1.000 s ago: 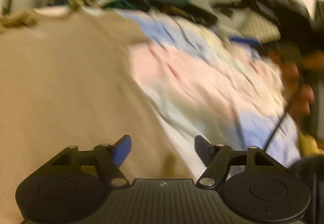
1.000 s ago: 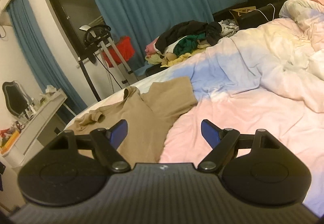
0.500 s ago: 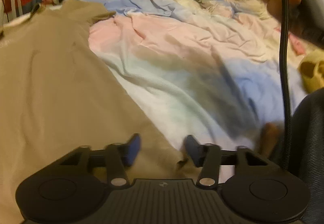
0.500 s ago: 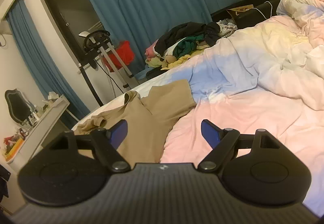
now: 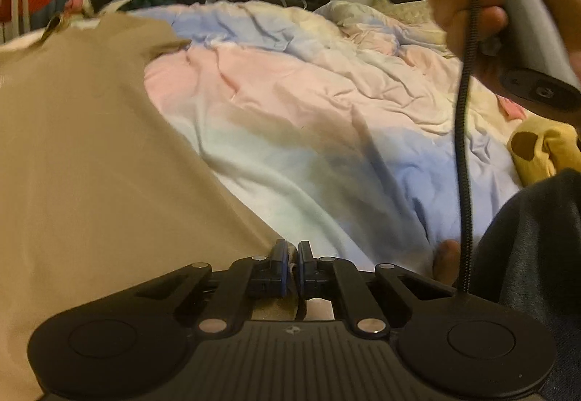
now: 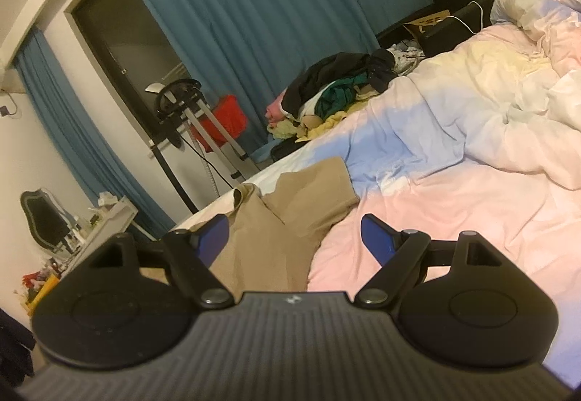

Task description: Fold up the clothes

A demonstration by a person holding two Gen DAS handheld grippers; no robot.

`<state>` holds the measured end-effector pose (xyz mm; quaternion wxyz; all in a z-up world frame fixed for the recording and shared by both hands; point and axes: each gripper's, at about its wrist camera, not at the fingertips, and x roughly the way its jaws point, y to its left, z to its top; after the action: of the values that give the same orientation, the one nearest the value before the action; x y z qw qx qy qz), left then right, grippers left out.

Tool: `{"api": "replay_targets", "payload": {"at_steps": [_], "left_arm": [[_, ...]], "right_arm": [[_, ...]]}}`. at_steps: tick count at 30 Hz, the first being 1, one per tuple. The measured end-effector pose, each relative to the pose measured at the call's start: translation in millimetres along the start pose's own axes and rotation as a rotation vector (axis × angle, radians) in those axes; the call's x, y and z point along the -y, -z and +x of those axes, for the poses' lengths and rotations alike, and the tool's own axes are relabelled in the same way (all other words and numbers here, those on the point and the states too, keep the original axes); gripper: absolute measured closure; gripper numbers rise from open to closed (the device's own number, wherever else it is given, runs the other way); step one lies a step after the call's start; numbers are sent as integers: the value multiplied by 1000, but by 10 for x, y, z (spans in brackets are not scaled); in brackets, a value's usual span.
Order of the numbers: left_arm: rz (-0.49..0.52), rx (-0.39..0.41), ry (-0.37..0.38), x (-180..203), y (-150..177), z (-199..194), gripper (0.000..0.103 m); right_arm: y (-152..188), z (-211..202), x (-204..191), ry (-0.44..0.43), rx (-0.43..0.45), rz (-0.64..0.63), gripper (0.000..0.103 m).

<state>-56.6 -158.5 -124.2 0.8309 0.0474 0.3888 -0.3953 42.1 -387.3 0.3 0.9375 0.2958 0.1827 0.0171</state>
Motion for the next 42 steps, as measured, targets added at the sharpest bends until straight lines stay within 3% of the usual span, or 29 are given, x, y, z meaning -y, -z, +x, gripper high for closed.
{"api": "replay_targets", "payload": {"at_steps": [1, 2, 5, 8, 13, 18, 24, 38, 42], "left_arm": [[-9, 13, -18, -37, -27, -46, 95], [-17, 26, -36, -73, -55, -92, 87], [-43, 66, -91, -184, -136, -229, 45], [-68, 106, -145, -294, -218, -366, 21], [-111, 172, -236, -477, -355, -595, 14], [-100, 299, -390, -765, -662, -980, 7], [-149, 399, -470, -1078, -957, -1225, 0], [-333, 369, -513, -1708, -754, -1237, 0], [-378, 350, -498, -1790, -698, -1195, 0]], "right_arm": [[0, 0, -11, -4, 1, -2, 21], [-1, -3, -19, -10, 4, -4, 21], [-10, -30, -34, -34, 18, -1, 21], [-21, -64, -52, -56, 43, 1, 21], [-19, -109, -143, -66, 85, -60, 21], [30, -76, -239, -89, 110, -108, 21], [165, 142, -290, -104, 87, -94, 21], [596, 1026, -476, -14, 7, -219, 21], [691, 1282, -281, -19, -76, -111, 21]]}}
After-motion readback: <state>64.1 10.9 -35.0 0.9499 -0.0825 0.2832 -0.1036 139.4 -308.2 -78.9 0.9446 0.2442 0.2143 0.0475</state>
